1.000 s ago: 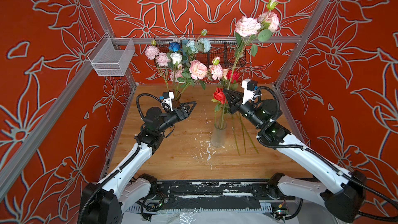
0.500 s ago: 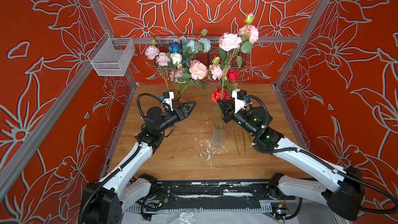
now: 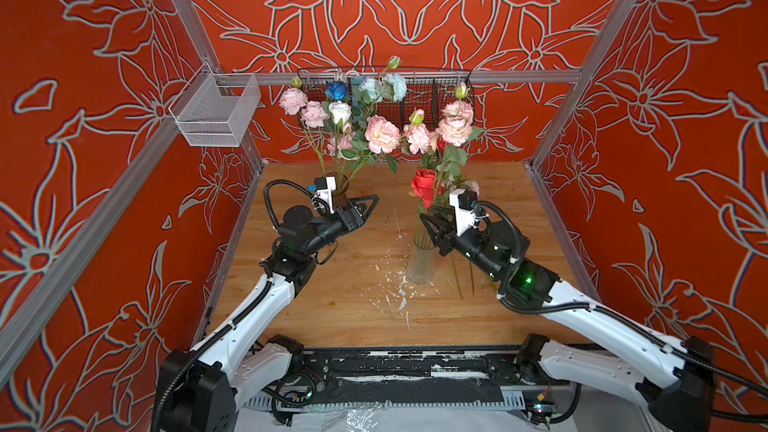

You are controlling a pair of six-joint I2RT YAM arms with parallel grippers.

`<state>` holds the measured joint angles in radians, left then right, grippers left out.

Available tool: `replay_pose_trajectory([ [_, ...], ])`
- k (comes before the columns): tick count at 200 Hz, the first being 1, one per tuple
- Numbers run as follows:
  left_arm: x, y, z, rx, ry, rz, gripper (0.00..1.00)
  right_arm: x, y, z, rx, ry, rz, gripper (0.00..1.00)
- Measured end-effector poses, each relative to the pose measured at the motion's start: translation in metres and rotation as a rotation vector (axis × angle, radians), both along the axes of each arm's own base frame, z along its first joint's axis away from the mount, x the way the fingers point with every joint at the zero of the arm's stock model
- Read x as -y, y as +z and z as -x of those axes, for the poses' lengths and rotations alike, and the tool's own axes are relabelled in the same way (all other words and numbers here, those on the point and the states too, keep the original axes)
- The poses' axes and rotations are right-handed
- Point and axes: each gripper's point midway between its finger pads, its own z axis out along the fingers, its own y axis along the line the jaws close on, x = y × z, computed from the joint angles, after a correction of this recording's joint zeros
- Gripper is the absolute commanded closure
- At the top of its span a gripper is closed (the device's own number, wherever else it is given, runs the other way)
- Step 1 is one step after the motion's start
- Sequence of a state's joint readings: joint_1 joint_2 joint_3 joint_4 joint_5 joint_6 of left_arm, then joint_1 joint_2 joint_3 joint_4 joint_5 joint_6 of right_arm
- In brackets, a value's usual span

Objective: Arrange the flowers into the vase
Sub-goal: 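Open the right gripper and lower it to the loose orange rose stem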

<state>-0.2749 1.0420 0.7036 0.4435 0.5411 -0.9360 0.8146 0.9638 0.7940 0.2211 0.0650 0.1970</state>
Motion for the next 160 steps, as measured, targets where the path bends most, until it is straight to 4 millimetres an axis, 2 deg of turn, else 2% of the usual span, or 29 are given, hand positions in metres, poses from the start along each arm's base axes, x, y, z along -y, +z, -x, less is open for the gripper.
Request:
replay_pose_trajectory([
  [39, 0.000, 0.000, 0.000, 0.000, 0.001, 0.000, 0.03, 0.012, -0.001, 0.007, -0.022, -0.029, 0.059, 0.48],
  [103, 0.000, 0.000, 0.000, 0.000, 0.002, 0.000, 0.03, 0.035, 0.022, 0.013, -0.033, -0.096, 0.095, 0.44],
  [139, 0.000, -0.002, -0.001, -0.006, 0.003, -0.002, 0.04, 0.070, 0.026, 0.014, -0.048, -0.225, 0.124, 0.54],
  [160, 0.001, -0.013, -0.006, -0.044, 0.004, -0.013, 0.06, 0.098, 0.016, 0.004, -0.084, -0.336, 0.132, 0.57],
])
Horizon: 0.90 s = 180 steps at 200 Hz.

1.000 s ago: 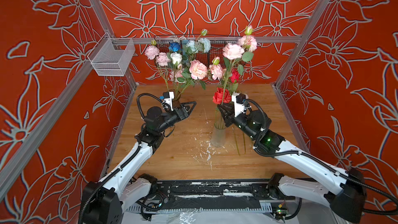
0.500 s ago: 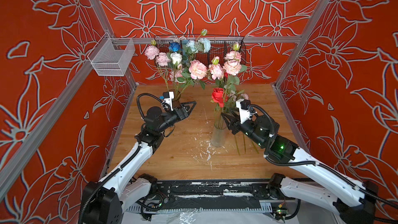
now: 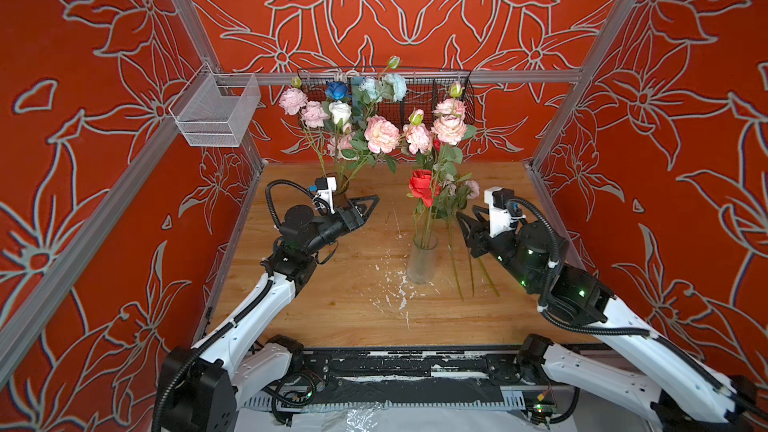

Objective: Arrange the flowers into the vase
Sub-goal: 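Open the right gripper and lower it to the loose orange rose stem, then close the right gripper on the orange rose stem on the table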

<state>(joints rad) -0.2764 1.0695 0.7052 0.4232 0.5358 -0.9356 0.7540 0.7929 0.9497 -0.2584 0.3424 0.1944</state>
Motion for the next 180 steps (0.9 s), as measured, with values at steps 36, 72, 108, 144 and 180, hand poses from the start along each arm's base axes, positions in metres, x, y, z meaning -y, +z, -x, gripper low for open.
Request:
replay_pose_trajectory([
  [36, 0.015, -0.036, -0.008, -0.141, -0.024, -0.057, 0.08, 0.071, -0.059, -0.033, -0.144, -0.264, -0.040, 0.70],
  [72, 0.037, -0.063, -0.010, -0.264, -0.076, -0.130, 0.10, 0.095, -0.138, -0.065, -0.382, -0.357, -0.083, 0.72],
  [108, 0.043, -0.088, -0.016, -0.363, -0.094, -0.171, 0.10, 0.072, -0.222, -0.098, -0.672, -0.291, -0.061, 0.60],
  [144, 0.042, -0.098, -0.013, -0.405, -0.098, -0.188, 0.10, 0.048, -0.269, -0.134, -0.827, -0.234, -0.046, 0.56],
  [180, 0.042, -0.098, -0.012, -0.406, -0.105, -0.187, 0.10, 0.031, -0.300, -0.172, -0.895, -0.204, -0.041, 0.60],
])
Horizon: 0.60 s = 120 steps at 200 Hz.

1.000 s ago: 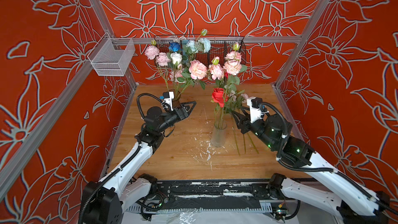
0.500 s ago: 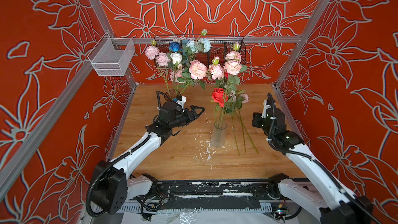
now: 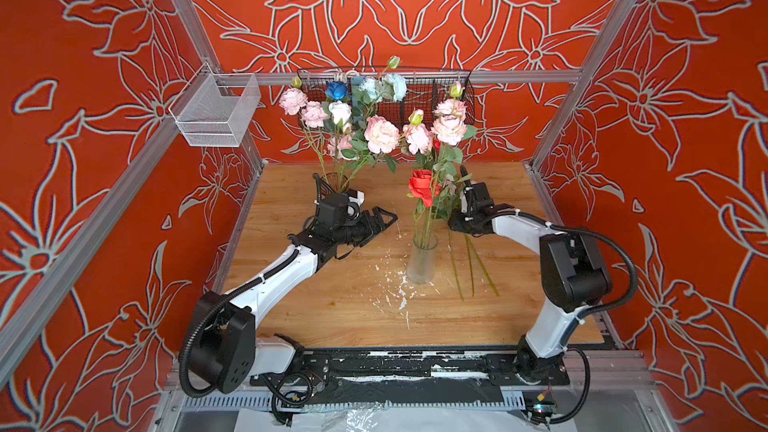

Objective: Arrange the flowers into the vase
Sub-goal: 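Close the right gripper on the orange rose stem on the table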

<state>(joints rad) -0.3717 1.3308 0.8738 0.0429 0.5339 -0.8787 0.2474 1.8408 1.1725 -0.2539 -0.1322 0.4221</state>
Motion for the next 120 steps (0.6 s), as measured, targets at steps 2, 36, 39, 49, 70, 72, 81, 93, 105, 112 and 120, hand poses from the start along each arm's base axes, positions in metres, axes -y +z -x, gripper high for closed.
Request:
replay_pose_trajectory([
  [2, 0.000, 0.000, 0.000, 0.000, -0.001, 0.000, 0.10, 0.000, -0.002, -0.001, -0.003, 0.000, 0.001, 0.61],
  [36, -0.002, 0.000, -0.001, 0.000, 0.004, 0.002, 0.10, -0.001, -0.027, -0.003, -0.066, 0.004, 0.018, 0.76],
  [39, -0.003, 0.001, -0.002, 0.000, 0.006, 0.003, 0.10, -0.001, -0.026, -0.004, -0.062, 0.011, 0.020, 0.78],
  [49, -0.004, 0.001, -0.002, 0.000, 0.006, 0.005, 0.10, -0.002, -0.024, -0.006, -0.059, 0.009, 0.016, 0.85],
  [70, -0.006, 0.001, -0.004, 0.001, 0.010, 0.008, 0.10, -0.004, -0.024, -0.008, -0.055, 0.028, 0.020, 0.95],
  [72, -0.006, 0.001, -0.004, 0.000, 0.011, 0.008, 0.10, -0.004, -0.024, -0.009, -0.054, 0.033, 0.020, 0.96],
  [81, -0.007, 0.001, -0.004, 0.000, 0.013, 0.008, 0.10, -0.005, -0.022, -0.009, -0.049, 0.033, 0.014, 0.98],
  [93, -0.008, 0.002, -0.005, 0.001, 0.015, 0.010, 0.10, -0.007, -0.014, -0.010, -0.033, 0.042, 0.008, 0.99],
  [105, -0.009, 0.002, -0.005, 0.002, 0.015, 0.012, 0.10, -0.008, 0.000, -0.011, -0.005, 0.045, -0.005, 1.00],
  [112, -0.009, 0.003, -0.006, 0.005, 0.015, 0.014, 0.10, -0.009, 0.012, -0.012, 0.021, 0.047, -0.015, 1.00],
  [120, -0.009, 0.004, -0.006, 0.010, 0.015, 0.016, 0.10, -0.009, 0.030, -0.012, 0.061, 0.046, -0.026, 1.00],
])
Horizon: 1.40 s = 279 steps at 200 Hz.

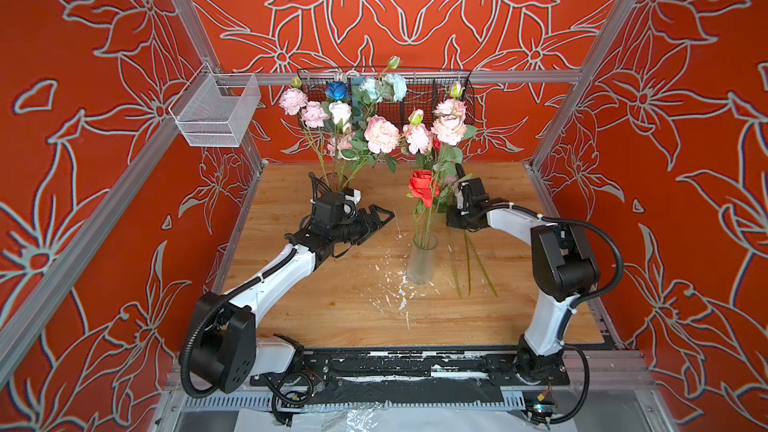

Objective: Arrange the flowers into the vase
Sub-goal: 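Close the right gripper on the orange rose stem on the table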

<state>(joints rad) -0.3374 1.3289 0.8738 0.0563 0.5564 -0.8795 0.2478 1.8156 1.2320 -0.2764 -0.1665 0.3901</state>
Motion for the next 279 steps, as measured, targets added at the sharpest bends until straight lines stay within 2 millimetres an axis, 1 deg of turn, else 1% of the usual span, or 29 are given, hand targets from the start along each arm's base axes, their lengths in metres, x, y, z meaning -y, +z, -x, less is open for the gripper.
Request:
replay_pose_trajectory([
  [9, 0.000, 0.002, 0.000, 0.006, 0.000, 0.002, 0.10, 0.000, 0.021, 0.000, 0.045, -0.003, -0.014, 1.00],
  [26, 0.000, 0.007, 0.000, 0.022, -0.001, 0.010, 0.10, 0.001, 0.068, 0.005, 0.157, -0.009, -0.048, 1.00],
  [41, 0.000, 0.012, 0.000, 0.039, -0.002, 0.017, 0.10, 0.003, 0.102, 0.013, 0.241, -0.015, -0.075, 1.00],
  [55, 0.000, 0.017, 0.001, 0.053, -0.002, 0.024, 0.10, 0.006, 0.120, 0.023, 0.291, -0.020, -0.094, 1.00],
  [65, 0.000, 0.020, 0.001, 0.060, -0.002, 0.027, 0.10, 0.007, 0.126, 0.029, 0.304, -0.024, -0.101, 1.00],
  [74, -0.001, 0.020, 0.001, 0.063, -0.002, 0.028, 0.10, 0.008, 0.127, 0.033, 0.307, -0.026, -0.104, 1.00],
  [113, -0.001, 0.021, 0.002, 0.066, -0.001, 0.029, 0.10, 0.015, 0.109, 0.058, 0.263, -0.033, -0.097, 1.00],
  [142, -0.001, 0.024, 0.002, 0.075, -0.001, 0.032, 0.10, 0.015, 0.104, 0.058, 0.246, -0.033, -0.092, 1.00],
  [170, -0.001, 0.025, 0.003, 0.080, -0.001, 0.034, 0.10, 0.015, 0.090, 0.053, 0.204, -0.041, -0.075, 0.99],
  [191, -0.001, 0.026, 0.003, 0.080, -0.001, 0.034, 0.10, 0.017, 0.070, 0.041, 0.151, -0.056, -0.035, 0.98],
  [205, -0.002, 0.025, 0.003, 0.080, 0.000, 0.034, 0.10, 0.022, 0.050, 0.033, 0.105, -0.072, 0.020, 0.98],
  [218, -0.002, 0.025, 0.003, 0.080, 0.000, 0.034, 0.10, 0.029, 0.030, 0.029, 0.056, -0.080, 0.081, 0.98],
  [233, -0.002, 0.026, 0.003, 0.081, -0.001, 0.035, 0.10, 0.037, 0.007, 0.027, -0.005, -0.081, 0.159, 0.91],
  [242, -0.001, 0.026, 0.003, 0.083, 0.000, 0.036, 0.09, 0.042, -0.004, 0.027, -0.032, -0.081, 0.197, 0.80],
  [253, -0.001, 0.027, 0.002, 0.085, 0.001, 0.038, 0.09, 0.046, -0.015, 0.030, -0.064, -0.078, 0.232, 0.71],
  [269, -0.001, 0.028, 0.002, 0.088, 0.000, 0.040, 0.10, 0.050, -0.021, 0.035, -0.091, -0.065, 0.265, 0.62],
  [279, -0.001, 0.028, 0.002, 0.089, 0.001, 0.041, 0.09, 0.051, -0.019, 0.036, -0.094, -0.069, 0.267, 0.60],
])
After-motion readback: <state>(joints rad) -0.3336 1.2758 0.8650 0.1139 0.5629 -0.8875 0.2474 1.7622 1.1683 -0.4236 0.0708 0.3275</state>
